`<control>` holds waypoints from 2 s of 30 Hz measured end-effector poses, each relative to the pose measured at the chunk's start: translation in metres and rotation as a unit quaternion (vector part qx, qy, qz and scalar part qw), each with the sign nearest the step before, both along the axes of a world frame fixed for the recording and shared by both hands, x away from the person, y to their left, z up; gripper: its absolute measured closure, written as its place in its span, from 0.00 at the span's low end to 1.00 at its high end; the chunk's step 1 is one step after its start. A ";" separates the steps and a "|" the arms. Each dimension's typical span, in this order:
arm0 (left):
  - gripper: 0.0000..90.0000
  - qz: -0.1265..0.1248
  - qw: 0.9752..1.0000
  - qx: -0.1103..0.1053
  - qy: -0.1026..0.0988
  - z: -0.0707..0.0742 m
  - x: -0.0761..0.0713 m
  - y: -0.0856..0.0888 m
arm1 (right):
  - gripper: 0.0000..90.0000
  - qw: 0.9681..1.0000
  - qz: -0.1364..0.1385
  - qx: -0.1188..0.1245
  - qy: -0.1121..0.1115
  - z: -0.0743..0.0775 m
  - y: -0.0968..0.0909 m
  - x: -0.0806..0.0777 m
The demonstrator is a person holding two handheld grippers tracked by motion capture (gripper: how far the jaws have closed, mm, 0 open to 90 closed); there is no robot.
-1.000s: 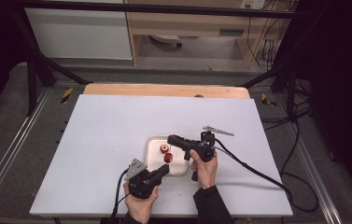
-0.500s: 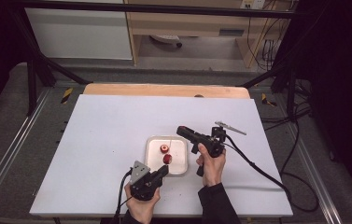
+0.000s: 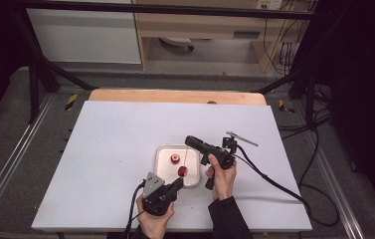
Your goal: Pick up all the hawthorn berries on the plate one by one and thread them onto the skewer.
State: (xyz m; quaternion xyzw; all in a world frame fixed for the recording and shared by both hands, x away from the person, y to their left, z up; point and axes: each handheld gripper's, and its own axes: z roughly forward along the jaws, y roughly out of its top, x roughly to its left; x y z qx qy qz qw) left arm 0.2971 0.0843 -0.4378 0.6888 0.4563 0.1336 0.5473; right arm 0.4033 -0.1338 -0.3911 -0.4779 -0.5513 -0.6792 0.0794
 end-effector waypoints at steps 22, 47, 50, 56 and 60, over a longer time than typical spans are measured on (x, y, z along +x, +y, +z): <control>0.99 0.016 0.999 -0.027 0.031 0.001 0.001 -0.004 | 0.69 0.999 0.013 -0.034 -0.029 -0.010 0.006 -0.005; 0.99 0.030 1.000 0.008 0.004 0.006 0.008 0.008 | 0.48 0.994 0.024 -0.098 -0.050 -0.015 0.009 -0.021; 0.98 0.030 0.999 0.015 0.003 0.004 0.007 0.019 | 0.32 0.990 0.016 -0.131 -0.059 -0.012 0.004 -0.017; 0.98 0.030 0.998 0.052 -0.001 0.000 0.006 0.051 | 0.16 0.972 0.038 -0.223 -0.060 -0.011 0.006 -0.004; 0.98 0.033 0.997 0.076 0.010 -0.003 0.006 0.071 | 0.15 0.948 0.084 -0.302 -0.057 -0.009 0.016 0.005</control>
